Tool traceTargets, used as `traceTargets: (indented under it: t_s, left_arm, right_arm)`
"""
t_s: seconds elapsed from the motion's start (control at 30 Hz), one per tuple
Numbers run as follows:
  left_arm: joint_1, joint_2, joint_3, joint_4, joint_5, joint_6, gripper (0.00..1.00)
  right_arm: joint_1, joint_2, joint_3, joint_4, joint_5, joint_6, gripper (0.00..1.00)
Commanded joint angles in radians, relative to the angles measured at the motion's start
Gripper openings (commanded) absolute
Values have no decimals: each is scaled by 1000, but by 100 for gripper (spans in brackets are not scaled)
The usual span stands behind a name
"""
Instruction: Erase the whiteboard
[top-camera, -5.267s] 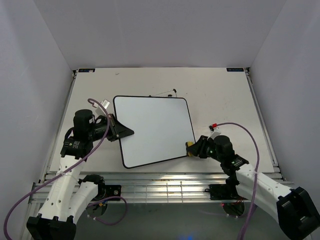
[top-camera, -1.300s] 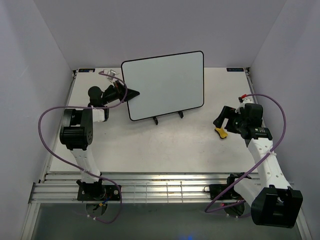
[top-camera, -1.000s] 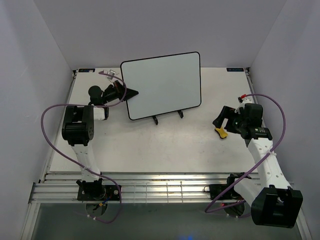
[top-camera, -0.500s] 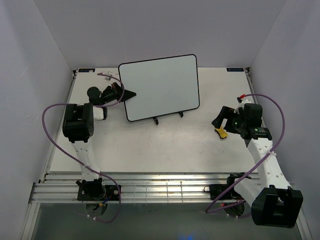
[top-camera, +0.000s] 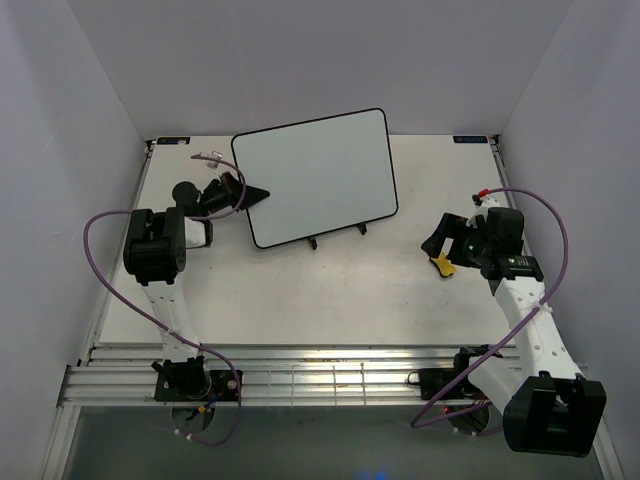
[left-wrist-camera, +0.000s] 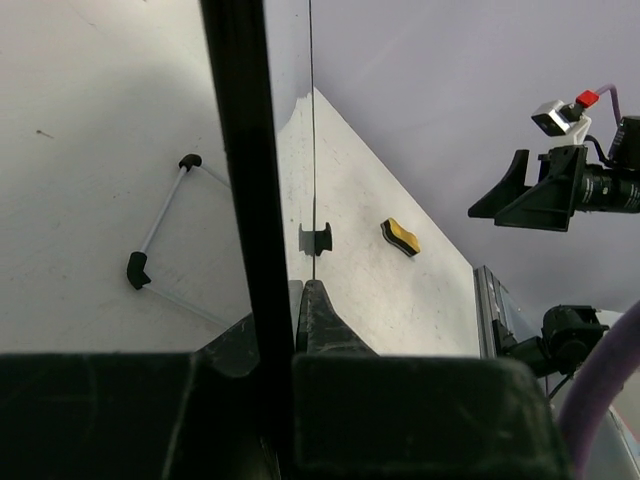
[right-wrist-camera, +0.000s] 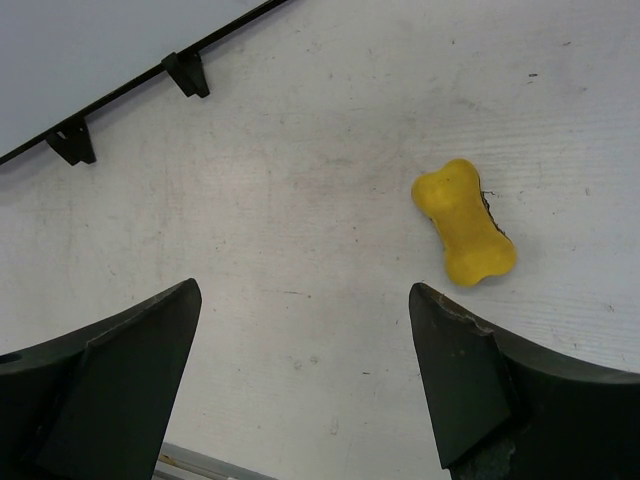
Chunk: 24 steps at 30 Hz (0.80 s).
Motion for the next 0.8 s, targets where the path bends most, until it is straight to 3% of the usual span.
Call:
traceTargets:
  t_s: [0.0, 0.5, 0.77]
  left_arm:
    - [26, -15, -46, 327, -30, 176, 2]
    - [29, -58, -167, 321, -87, 224, 37]
    - [23, -79, -172, 313, -100, 227, 49]
  right_arm:
    - [3, -17, -15, 43, -27, -18, 90]
    - [5, -36, -32, 54, -30, -23, 90]
    - [5, -37, -32, 54, -25, -23, 90]
